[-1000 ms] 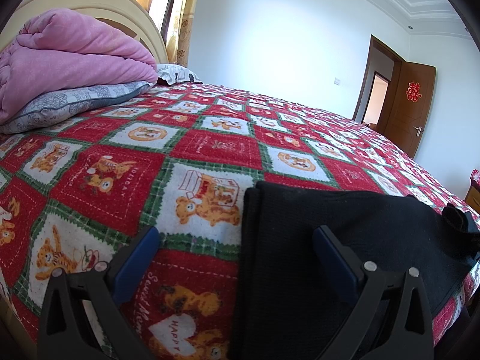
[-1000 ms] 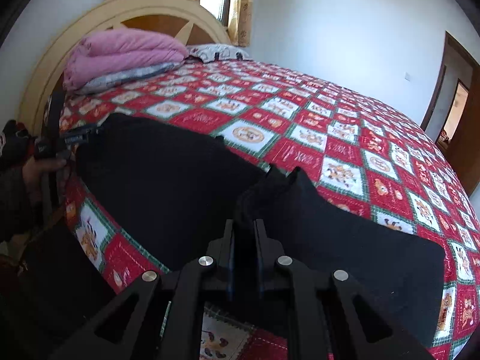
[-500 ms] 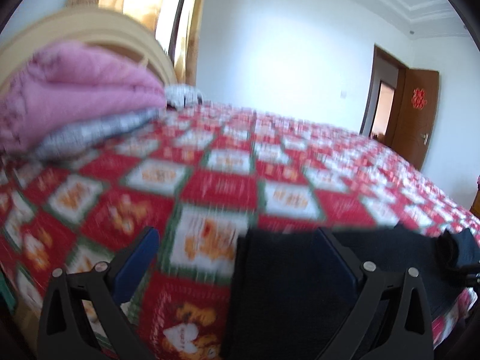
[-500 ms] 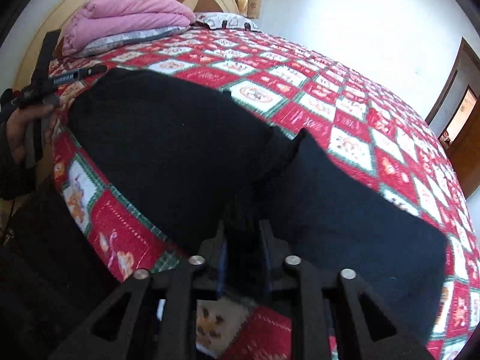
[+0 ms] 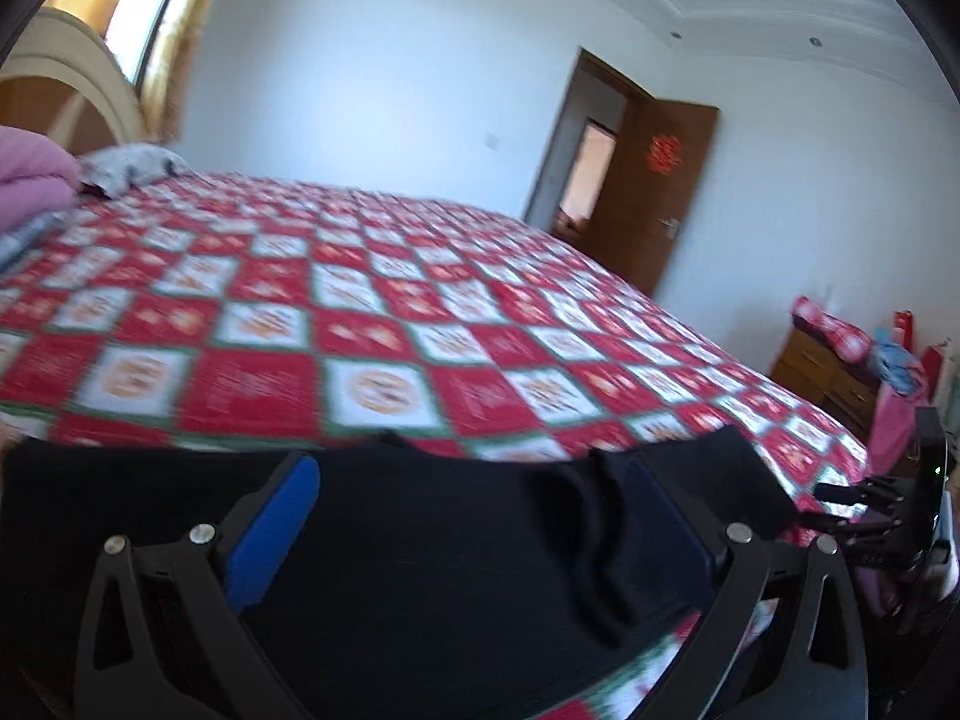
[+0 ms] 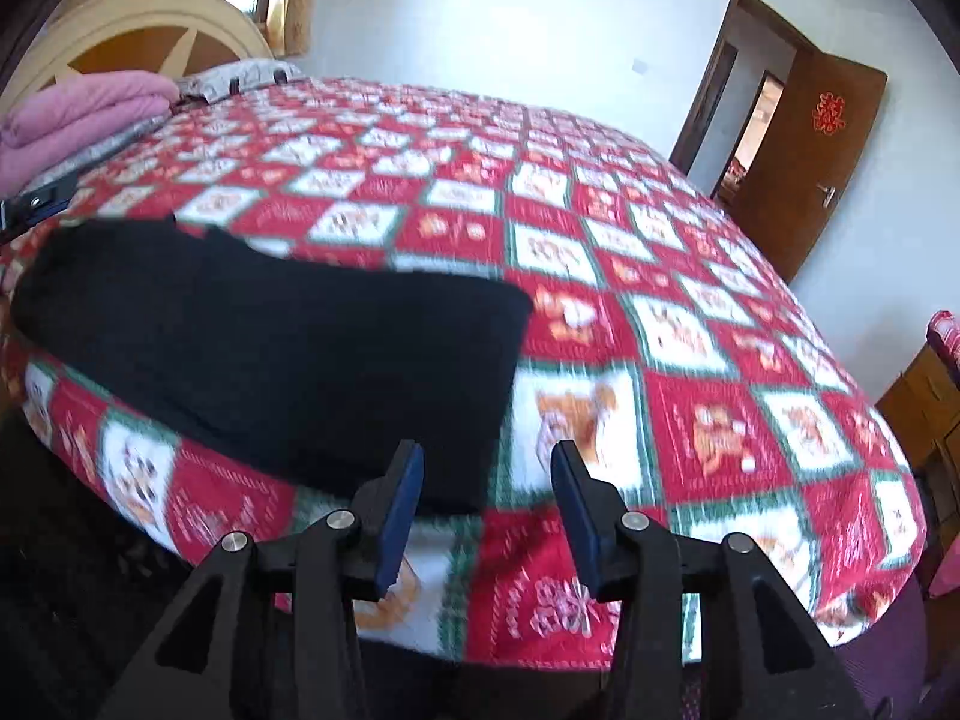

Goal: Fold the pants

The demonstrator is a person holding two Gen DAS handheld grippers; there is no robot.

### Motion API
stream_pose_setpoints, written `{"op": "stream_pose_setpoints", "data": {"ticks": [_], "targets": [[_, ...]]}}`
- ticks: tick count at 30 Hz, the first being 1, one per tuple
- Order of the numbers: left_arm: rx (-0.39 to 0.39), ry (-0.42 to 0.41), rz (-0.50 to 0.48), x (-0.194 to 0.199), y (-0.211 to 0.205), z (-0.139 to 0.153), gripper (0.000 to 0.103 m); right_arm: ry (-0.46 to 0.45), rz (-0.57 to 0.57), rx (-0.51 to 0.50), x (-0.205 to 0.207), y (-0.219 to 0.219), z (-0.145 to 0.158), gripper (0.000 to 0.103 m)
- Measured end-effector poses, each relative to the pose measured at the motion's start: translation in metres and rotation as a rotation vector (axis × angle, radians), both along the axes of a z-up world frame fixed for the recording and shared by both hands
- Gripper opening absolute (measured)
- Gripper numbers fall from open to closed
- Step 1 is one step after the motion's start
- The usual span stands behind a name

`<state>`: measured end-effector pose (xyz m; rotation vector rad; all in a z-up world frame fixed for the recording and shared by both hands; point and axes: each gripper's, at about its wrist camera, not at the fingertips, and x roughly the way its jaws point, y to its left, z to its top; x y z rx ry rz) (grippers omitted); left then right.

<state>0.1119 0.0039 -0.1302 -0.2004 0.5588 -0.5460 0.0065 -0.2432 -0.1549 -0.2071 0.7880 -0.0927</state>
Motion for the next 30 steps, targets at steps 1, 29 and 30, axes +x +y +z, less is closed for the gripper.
{"op": "stream_pose_setpoints", "data": {"ticks": [1,29,30], "targets": [[0.009,0.004,-0.024,0.002,-0.014,-0.003,0.103,0.008,0.009,0.004,-0.001,0.001,-0.004,0.047],[0.255,0.066,-0.079,-0.002,-0.083,-0.05,0.103,0.031,-0.294,0.176,0.013,-0.037,-0.036,0.052],[0.27,0.06,-0.077,-0.003,-0.084,-0.051,0.103,0.031,-0.294,0.168,0.013,-0.037,-0.037,0.052]]}}
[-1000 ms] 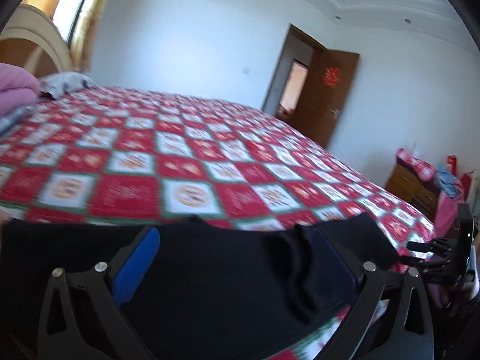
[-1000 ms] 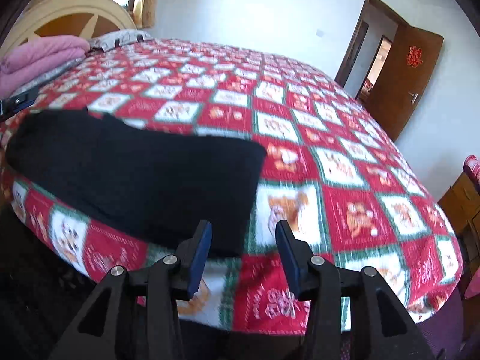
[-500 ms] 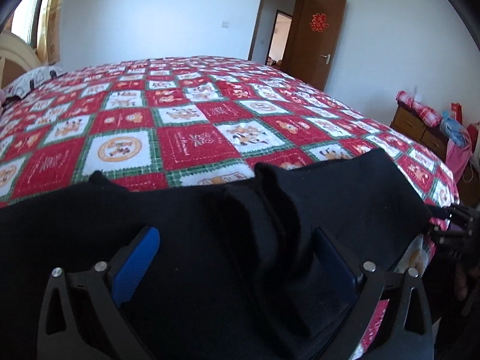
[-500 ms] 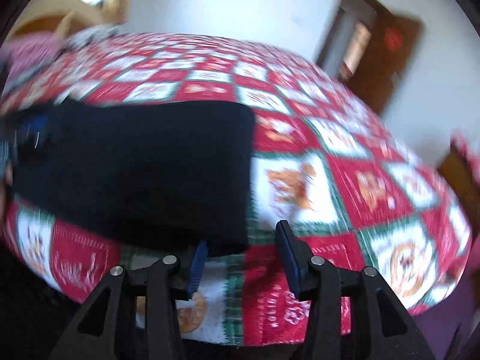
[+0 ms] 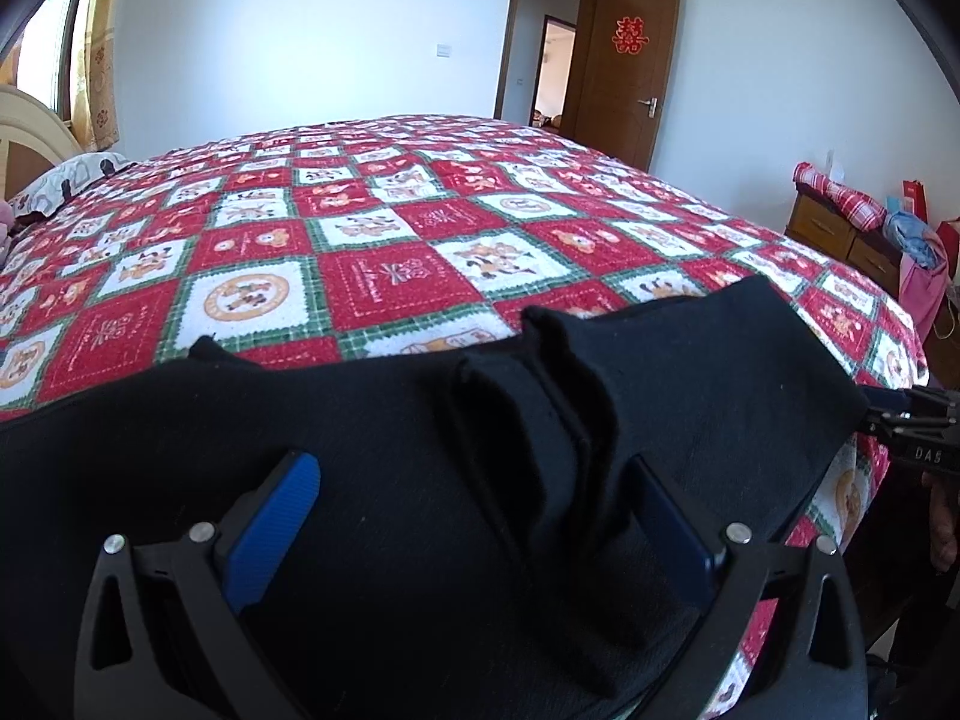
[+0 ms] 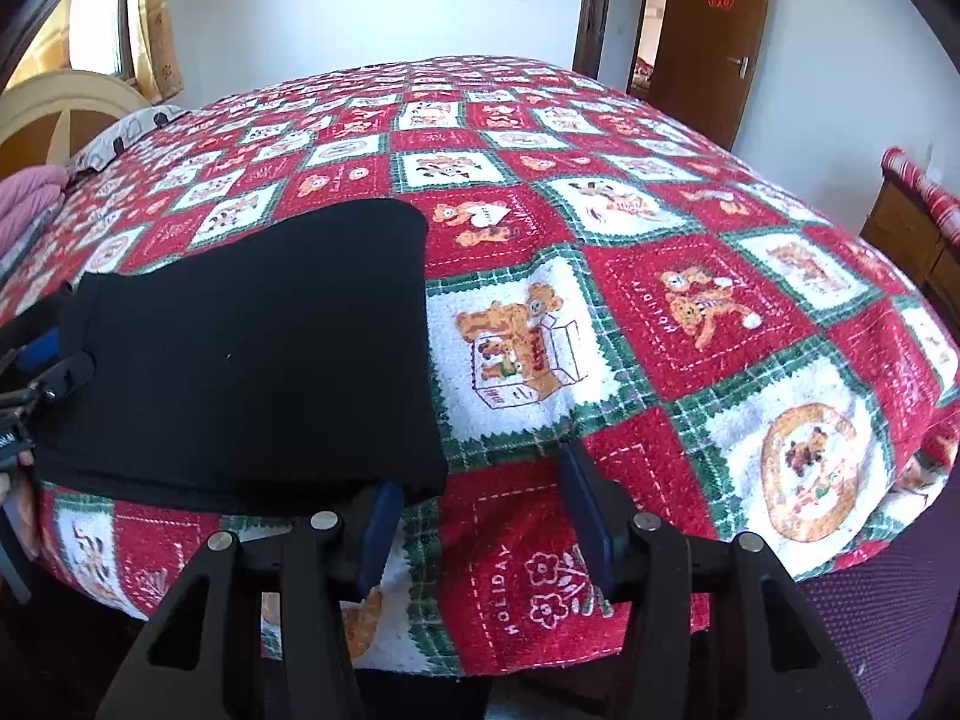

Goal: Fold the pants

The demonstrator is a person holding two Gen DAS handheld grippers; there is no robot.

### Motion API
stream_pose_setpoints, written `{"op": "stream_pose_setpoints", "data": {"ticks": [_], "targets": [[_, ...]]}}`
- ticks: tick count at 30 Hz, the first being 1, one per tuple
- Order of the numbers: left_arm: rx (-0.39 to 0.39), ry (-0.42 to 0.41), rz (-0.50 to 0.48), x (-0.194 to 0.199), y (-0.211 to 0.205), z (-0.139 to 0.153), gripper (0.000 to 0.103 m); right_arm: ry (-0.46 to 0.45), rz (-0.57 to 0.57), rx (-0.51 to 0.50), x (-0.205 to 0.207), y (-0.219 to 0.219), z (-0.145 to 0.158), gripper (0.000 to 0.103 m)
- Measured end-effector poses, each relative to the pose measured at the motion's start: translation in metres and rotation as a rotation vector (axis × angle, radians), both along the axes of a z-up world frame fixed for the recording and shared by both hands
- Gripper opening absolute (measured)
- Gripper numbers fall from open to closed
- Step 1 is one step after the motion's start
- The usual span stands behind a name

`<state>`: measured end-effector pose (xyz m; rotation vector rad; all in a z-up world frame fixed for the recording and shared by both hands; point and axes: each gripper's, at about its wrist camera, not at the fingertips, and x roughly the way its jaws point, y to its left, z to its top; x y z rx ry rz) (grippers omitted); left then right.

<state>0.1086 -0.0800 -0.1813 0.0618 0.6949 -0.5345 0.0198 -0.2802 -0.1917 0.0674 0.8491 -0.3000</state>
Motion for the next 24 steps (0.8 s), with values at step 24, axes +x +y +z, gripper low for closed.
{"op": "stream_pose_setpoints", "data": {"ticks": [24], "targets": [[0.032,0.013,0.296,-0.011,0.157,0.023,0.103,-0.316,0.35,-0.033,0.013,0.104,0.074,0.066]]}}
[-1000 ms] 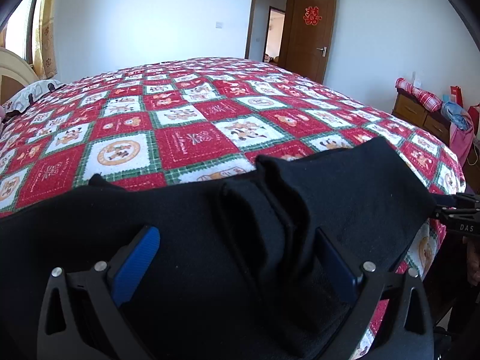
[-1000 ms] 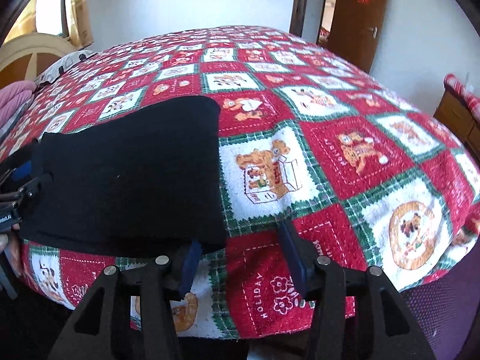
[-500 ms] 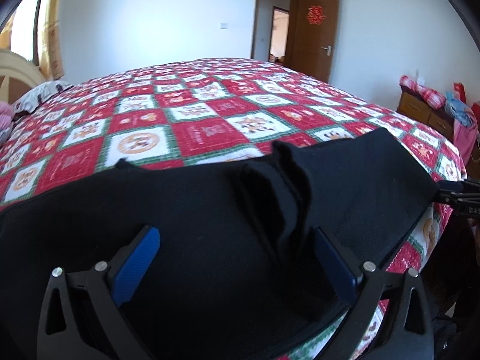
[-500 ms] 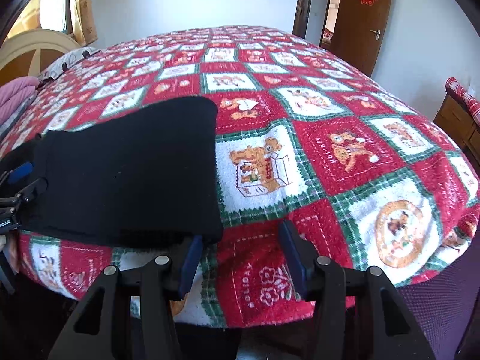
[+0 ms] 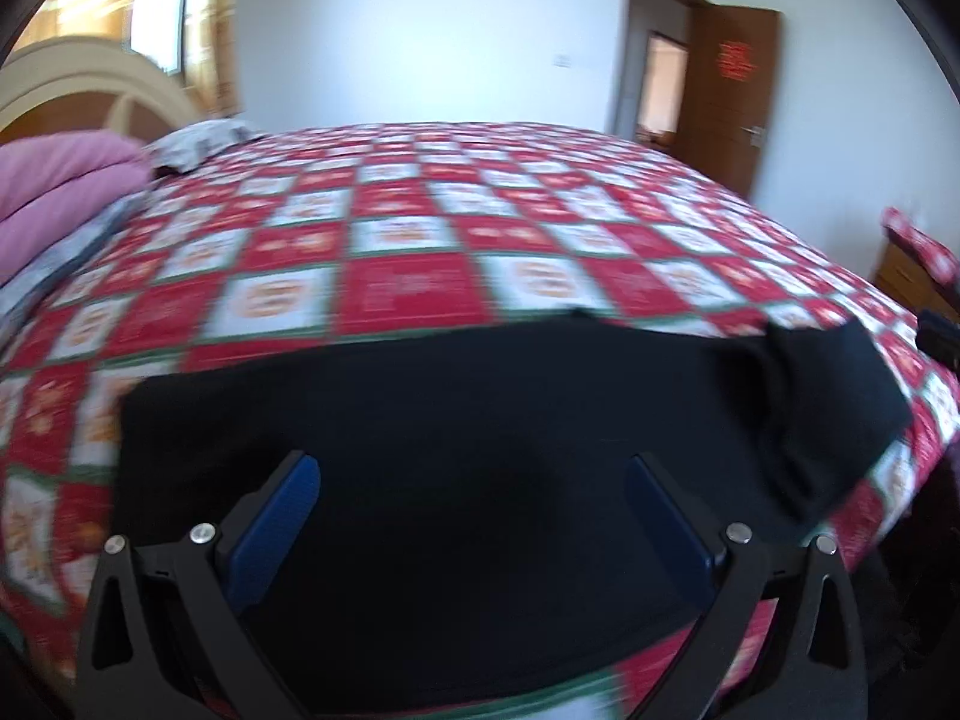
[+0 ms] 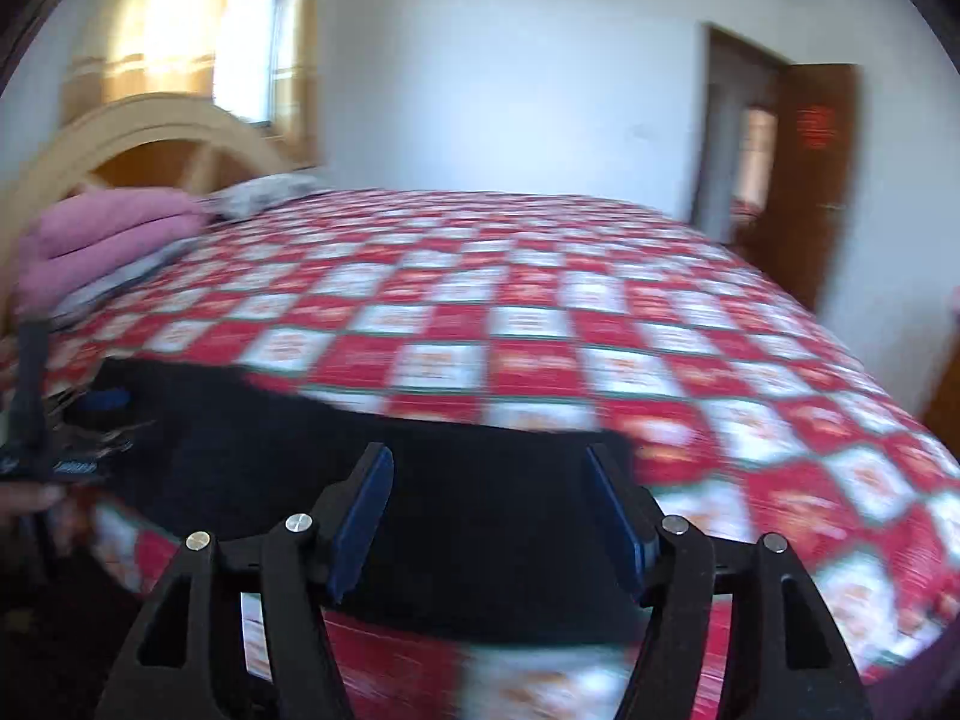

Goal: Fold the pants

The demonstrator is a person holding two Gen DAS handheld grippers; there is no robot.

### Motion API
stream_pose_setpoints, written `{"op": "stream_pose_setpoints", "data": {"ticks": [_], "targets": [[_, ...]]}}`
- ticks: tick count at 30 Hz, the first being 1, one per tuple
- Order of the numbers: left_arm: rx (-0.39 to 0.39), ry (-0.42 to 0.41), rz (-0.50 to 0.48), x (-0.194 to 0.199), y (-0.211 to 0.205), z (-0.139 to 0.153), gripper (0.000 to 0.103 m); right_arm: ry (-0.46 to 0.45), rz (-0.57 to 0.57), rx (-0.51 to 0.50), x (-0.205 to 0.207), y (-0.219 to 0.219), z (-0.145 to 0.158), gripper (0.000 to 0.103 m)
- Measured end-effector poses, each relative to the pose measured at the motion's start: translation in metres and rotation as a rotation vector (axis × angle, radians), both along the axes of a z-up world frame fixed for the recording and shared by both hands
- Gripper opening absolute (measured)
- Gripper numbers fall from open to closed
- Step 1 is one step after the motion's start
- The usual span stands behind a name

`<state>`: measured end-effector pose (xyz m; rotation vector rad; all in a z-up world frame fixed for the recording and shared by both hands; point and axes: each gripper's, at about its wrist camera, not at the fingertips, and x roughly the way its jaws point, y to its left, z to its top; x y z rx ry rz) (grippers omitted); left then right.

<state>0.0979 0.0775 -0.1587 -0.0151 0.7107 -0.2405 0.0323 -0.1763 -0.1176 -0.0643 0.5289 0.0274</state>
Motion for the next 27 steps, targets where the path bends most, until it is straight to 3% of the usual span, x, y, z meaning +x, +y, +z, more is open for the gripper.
{"op": "stream_pose_setpoints", "data": {"ticks": [3,7,10,13,15,18,22,27], "targets": [[-0.017,-0.003,0.096,0.002,0.043,-0.001,0.103,0.009,0.131,-0.031,0.025,0.039,-0.013,0.066],[-0.01,0.008,0.201,0.005,0.089,-0.013,0.103,0.085,0.244,-0.063,0.052,0.079,-0.037,0.066],[-0.031,0.035,0.246,0.004,0.114,-0.026,0.103,0.186,0.273,-0.086,0.063,0.095,-0.061,0.066],[-0.093,0.061,0.269,0.002,0.132,-0.038,0.103,0.297,0.311,-0.04,0.069,0.101,-0.082,0.066],[-0.133,0.058,0.263,0.001,0.136,-0.041,0.103,0.261,0.324,-0.093,0.06,0.106,-0.084,0.066],[-0.116,0.042,0.224,0.002,0.128,-0.04,0.101,0.257,0.336,-0.12,0.053,0.109,-0.081,0.066],[-0.065,0.026,0.177,0.002,0.116,-0.04,0.087,0.23,0.303,-0.09,0.045,0.098,-0.065,0.066],[-0.105,0.036,0.161,0.002,0.121,-0.039,0.073,0.212,0.284,-0.069,0.039,0.09,-0.057,0.066]]}}
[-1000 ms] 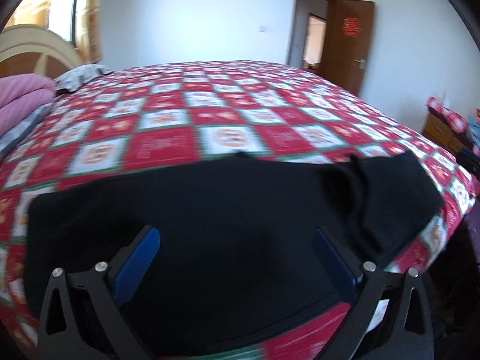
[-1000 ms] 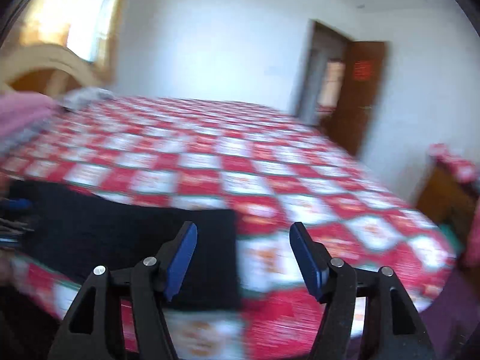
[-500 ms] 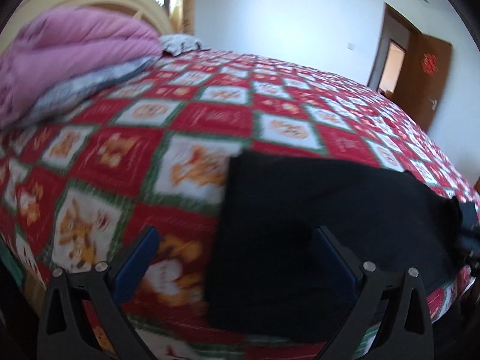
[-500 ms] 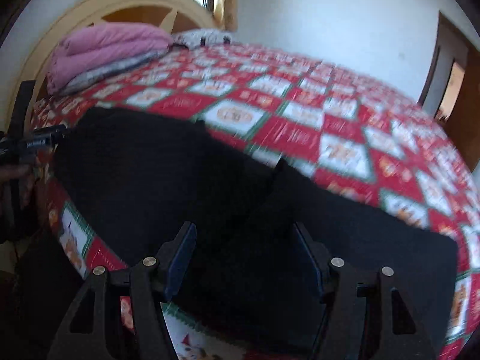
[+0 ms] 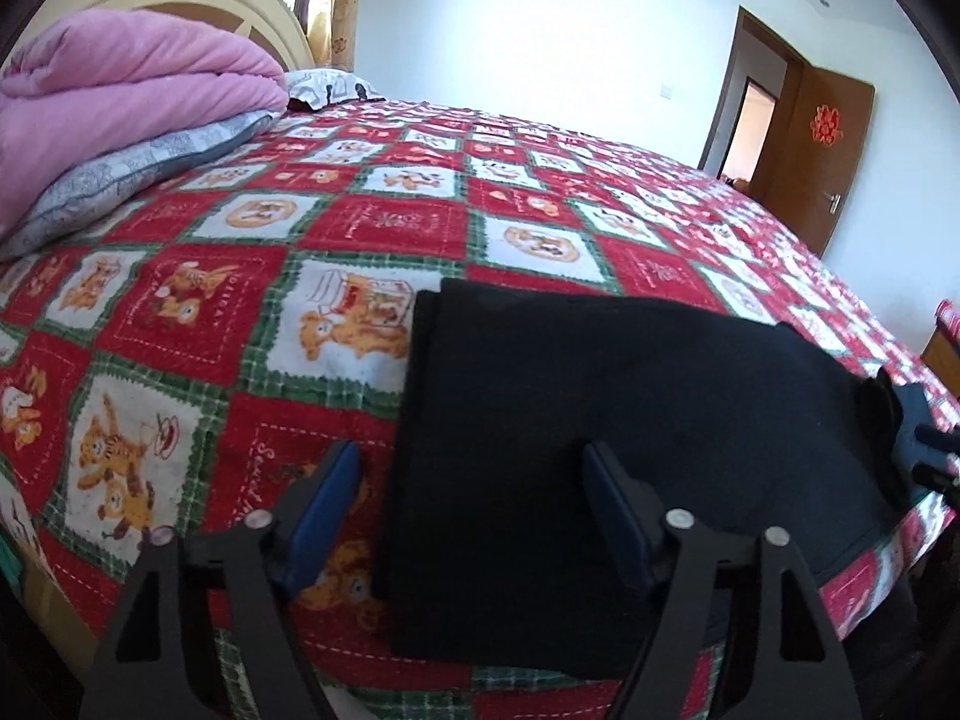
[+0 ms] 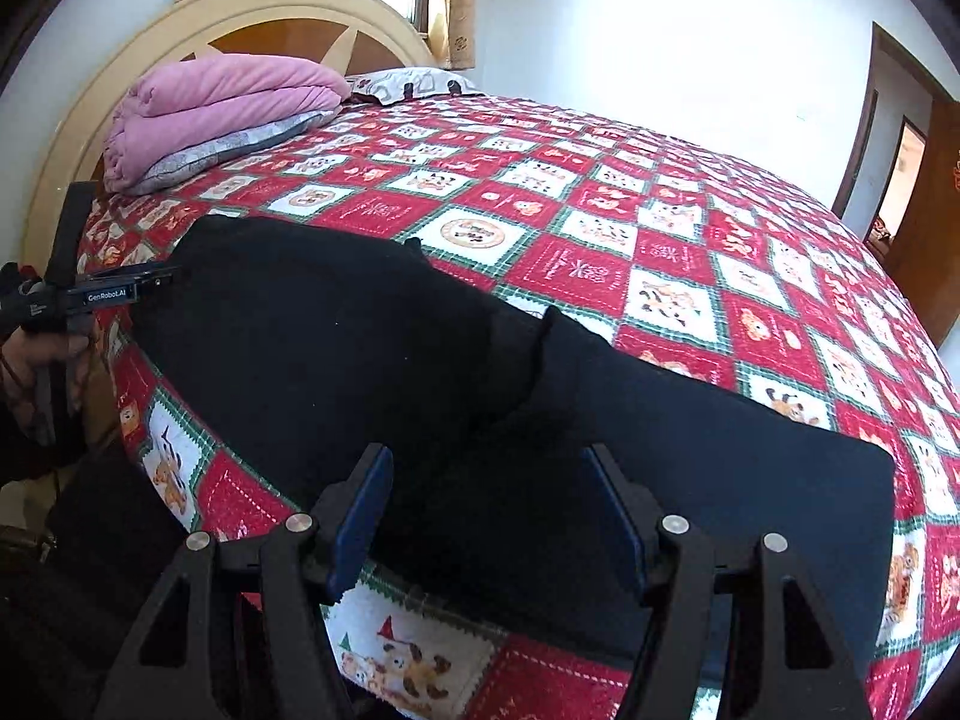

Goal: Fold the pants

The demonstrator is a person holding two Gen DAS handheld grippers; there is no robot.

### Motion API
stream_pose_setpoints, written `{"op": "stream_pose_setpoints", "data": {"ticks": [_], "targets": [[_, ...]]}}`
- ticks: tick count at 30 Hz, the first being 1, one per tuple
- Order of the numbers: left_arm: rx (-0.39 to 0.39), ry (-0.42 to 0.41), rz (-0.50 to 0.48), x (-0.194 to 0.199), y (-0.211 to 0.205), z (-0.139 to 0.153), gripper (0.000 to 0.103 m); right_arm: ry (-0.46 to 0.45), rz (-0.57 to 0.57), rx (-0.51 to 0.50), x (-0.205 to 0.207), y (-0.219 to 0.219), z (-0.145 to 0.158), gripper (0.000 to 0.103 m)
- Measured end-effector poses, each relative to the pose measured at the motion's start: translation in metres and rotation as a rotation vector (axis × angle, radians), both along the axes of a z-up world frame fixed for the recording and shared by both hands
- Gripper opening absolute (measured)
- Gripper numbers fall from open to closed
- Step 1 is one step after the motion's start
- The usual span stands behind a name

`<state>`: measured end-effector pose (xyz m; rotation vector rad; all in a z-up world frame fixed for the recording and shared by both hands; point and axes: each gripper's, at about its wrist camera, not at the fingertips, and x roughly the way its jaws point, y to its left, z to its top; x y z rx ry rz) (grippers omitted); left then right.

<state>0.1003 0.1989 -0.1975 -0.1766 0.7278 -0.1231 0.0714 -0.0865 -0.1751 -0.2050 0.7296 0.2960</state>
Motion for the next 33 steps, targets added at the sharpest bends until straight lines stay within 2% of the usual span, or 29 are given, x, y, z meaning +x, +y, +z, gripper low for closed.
{"op": "stream_pose_setpoints", "data": {"ticks": [1,3,7,10,12,15,21,24,29,33], "targets": [[-0.01,0.003,-0.001,0.0,0.002,0.0,0.071,-0.003,-0.001,-0.002,-0.001,0.0,-0.001,0.066],[-0.047,0.004,-0.023,0.0,0.006,0.002,0.058,-0.002,-0.005,-0.006,-0.001,0.0,-0.005,0.066],[-0.07,0.008,-0.029,0.0,0.007,0.002,0.056,0.007,-0.011,-0.016,0.0,0.001,-0.012,0.066],[-0.08,0.009,-0.03,-0.001,0.009,0.003,0.05,0.008,-0.018,-0.013,0.0,-0.001,-0.014,0.066],[-0.109,0.014,-0.053,0.0,0.01,0.005,0.029,0.007,-0.025,-0.009,0.0,-0.002,-0.014,0.066],[-0.122,0.023,-0.061,0.001,0.006,0.009,0.023,0.003,-0.033,-0.001,0.0,-0.004,-0.013,0.066],[-0.165,0.027,-0.063,0.001,0.009,0.011,0.021,-0.006,-0.041,0.004,-0.001,-0.005,-0.01,0.066],[-0.162,0.015,-0.074,-0.001,0.007,0.016,0.021,-0.014,-0.047,0.009,-0.003,-0.008,-0.006,0.066],[-0.215,-0.015,-0.093,-0.004,0.01,0.027,0.021,0.01,-0.087,0.002,0.002,-0.015,-0.007,0.066],[-0.228,-0.061,-0.131,-0.01,0.006,0.044,0.021,0.023,-0.125,0.023,0.004,-0.025,-0.002,0.066]]}}
